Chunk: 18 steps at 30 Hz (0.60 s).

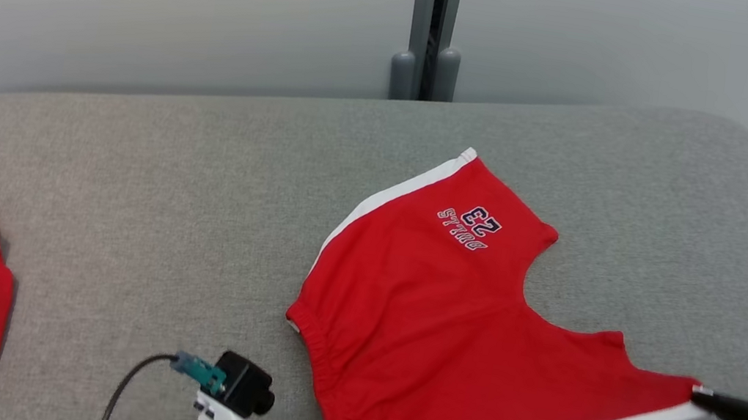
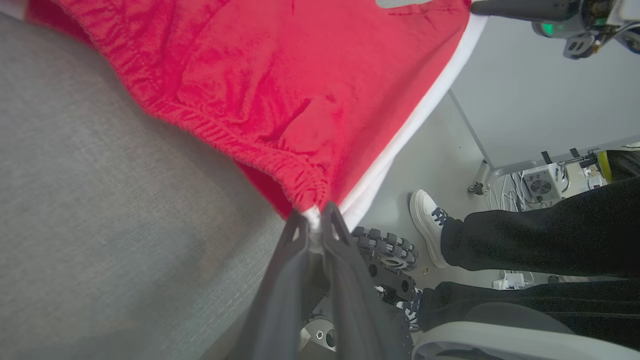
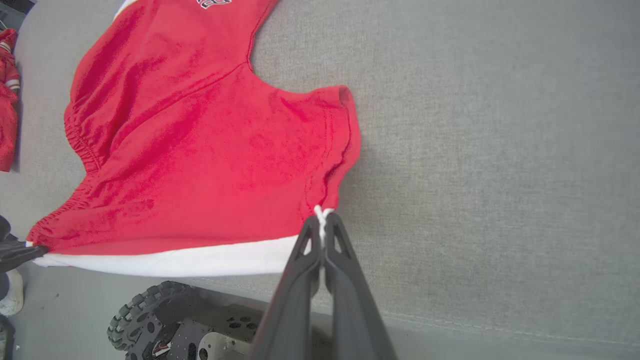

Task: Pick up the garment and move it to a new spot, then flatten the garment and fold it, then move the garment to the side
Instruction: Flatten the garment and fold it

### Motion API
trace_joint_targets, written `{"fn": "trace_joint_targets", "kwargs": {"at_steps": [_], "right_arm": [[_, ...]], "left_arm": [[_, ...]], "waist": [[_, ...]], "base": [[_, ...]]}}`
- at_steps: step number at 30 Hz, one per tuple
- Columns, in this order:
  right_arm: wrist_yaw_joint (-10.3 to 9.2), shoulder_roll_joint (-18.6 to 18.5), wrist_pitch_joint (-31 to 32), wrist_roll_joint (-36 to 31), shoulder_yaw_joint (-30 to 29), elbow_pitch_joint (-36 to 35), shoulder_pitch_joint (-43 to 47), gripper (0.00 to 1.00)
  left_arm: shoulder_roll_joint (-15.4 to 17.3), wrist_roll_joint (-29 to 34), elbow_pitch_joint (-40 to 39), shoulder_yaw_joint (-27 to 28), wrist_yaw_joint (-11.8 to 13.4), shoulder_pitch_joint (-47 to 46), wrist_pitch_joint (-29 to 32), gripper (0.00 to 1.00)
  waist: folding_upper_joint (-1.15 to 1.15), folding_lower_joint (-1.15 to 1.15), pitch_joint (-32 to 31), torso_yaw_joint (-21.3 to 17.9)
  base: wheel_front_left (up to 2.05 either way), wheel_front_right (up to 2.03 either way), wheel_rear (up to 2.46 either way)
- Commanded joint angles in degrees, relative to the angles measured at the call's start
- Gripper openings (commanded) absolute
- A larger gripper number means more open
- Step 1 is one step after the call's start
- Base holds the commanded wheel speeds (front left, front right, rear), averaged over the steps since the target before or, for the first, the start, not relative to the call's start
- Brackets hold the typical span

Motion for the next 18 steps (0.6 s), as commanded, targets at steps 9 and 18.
{"fn": "trace_joint_targets", "kwargs": {"at_steps": [9,18], "right_arm": [[-0.04,0.4,-0.2,-1.2,-3.5,-0.3,-7.3,0.0],[-0.03,3.3,0.9,-4.2,-5.7,4.3,-16.3,0.0]], "left_arm": [[0.0,-5.6,-2.0,4.3,-0.6,-6.7,4.8,0.0],[-4.2,-9.4,1.2,8.6,-2.1,-13.1,5.2,0.0]], "waist": [[0.0,0.0,5.6,3.9],[0.0,0.0,11.6,8.6]], "base": [[0.0,0.0,0.0],[0.0,0.0,0.0]]}}
